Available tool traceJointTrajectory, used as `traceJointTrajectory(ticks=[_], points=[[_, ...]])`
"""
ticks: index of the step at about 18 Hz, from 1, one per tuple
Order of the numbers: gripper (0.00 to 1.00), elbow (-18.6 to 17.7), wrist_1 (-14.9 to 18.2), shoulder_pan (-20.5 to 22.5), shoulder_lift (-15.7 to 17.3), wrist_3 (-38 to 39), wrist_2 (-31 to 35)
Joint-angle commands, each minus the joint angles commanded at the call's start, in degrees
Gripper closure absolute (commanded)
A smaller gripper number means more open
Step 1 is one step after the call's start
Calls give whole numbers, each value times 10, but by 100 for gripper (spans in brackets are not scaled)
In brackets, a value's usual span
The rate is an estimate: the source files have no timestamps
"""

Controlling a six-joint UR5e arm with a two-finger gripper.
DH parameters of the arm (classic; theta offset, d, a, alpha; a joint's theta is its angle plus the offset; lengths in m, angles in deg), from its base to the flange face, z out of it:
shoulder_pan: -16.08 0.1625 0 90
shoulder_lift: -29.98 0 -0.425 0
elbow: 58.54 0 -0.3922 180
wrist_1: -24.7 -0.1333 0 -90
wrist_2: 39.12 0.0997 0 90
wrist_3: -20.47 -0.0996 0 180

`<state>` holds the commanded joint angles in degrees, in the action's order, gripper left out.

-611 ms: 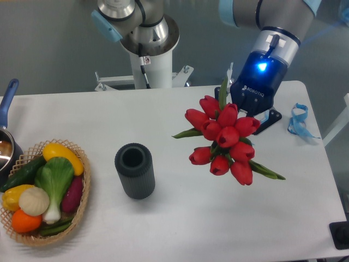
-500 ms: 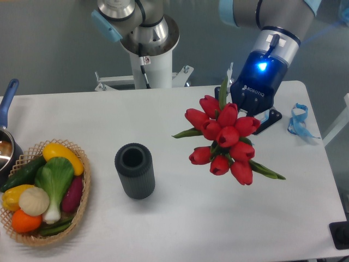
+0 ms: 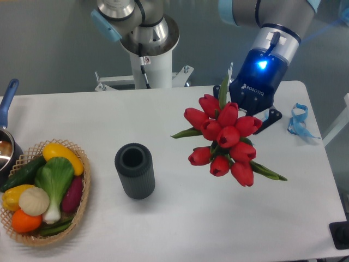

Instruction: Insert the flowers into the vase

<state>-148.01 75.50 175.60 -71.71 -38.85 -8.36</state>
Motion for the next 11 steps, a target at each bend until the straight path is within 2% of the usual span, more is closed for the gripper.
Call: traceJointTrajectory(ticks=[3,6,8,11], points=[[70,3,-9,-14,-5,-1,-1],[70,-1,-43,-34,-14,-1,-4],[70,-4,-58,-46,-18,-1,-43],[70,-7,-60,-48,-29,-3,-116]])
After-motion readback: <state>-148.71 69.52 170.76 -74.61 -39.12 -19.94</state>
